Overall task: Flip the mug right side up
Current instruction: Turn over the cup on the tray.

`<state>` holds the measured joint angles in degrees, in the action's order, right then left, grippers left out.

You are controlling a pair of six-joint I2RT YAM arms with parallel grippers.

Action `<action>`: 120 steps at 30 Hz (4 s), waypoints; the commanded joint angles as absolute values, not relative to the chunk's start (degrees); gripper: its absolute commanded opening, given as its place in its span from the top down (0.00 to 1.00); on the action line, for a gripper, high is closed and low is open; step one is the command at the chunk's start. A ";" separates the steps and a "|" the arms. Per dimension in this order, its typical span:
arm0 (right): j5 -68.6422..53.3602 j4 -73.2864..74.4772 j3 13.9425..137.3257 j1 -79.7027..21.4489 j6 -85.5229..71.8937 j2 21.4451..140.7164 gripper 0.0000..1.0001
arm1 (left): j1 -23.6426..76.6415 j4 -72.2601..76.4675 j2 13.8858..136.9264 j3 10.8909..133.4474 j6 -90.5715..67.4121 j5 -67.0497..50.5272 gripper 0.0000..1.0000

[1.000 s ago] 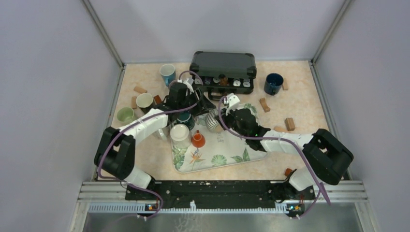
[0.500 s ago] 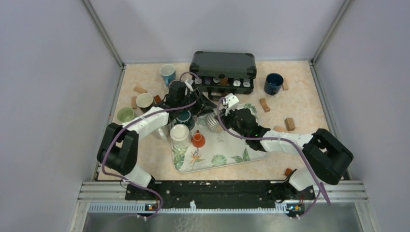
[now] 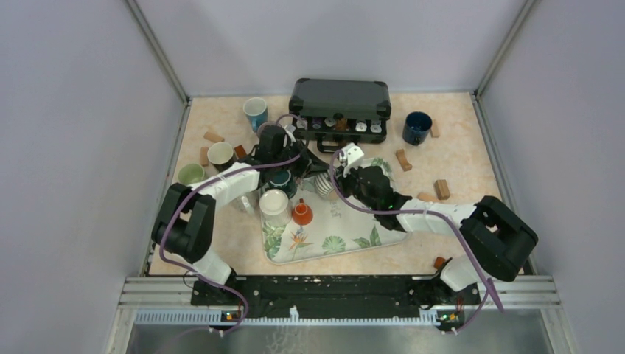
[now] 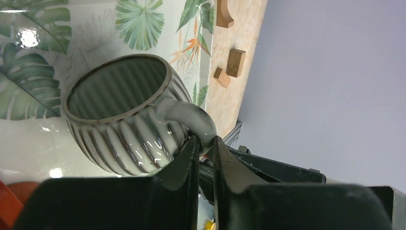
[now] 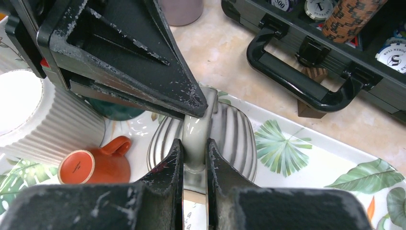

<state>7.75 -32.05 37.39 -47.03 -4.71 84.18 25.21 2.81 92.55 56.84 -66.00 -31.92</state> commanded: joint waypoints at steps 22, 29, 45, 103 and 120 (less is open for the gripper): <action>13.68 -39.79 41.85 -48.17 -3.13 93.07 0.43 | 25.56 5.70 89.48 53.10 -70.12 -30.73 1.00; 10.98 -40.10 43.39 -48.06 -7.34 95.15 0.47 | 25.92 7.52 89.39 52.34 -70.82 -31.78 1.00; 11.03 -41.84 39.08 -44.82 -10.59 91.30 1.00 | 24.88 1.42 88.70 59.46 -61.34 -32.52 0.45; 23.48 -82.82 27.93 -58.97 38.74 98.87 1.00 | 24.42 -16.15 96.58 66.39 -63.95 -37.22 0.47; 22.92 -85.50 25.88 -58.98 35.28 98.70 1.00 | 24.42 -15.63 92.64 63.39 -67.64 -35.01 0.40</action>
<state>24.97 -76.31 26.04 -58.06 36.80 99.81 24.23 -16.99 95.92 64.60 -66.17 -35.99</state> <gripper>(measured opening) 0.152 0.591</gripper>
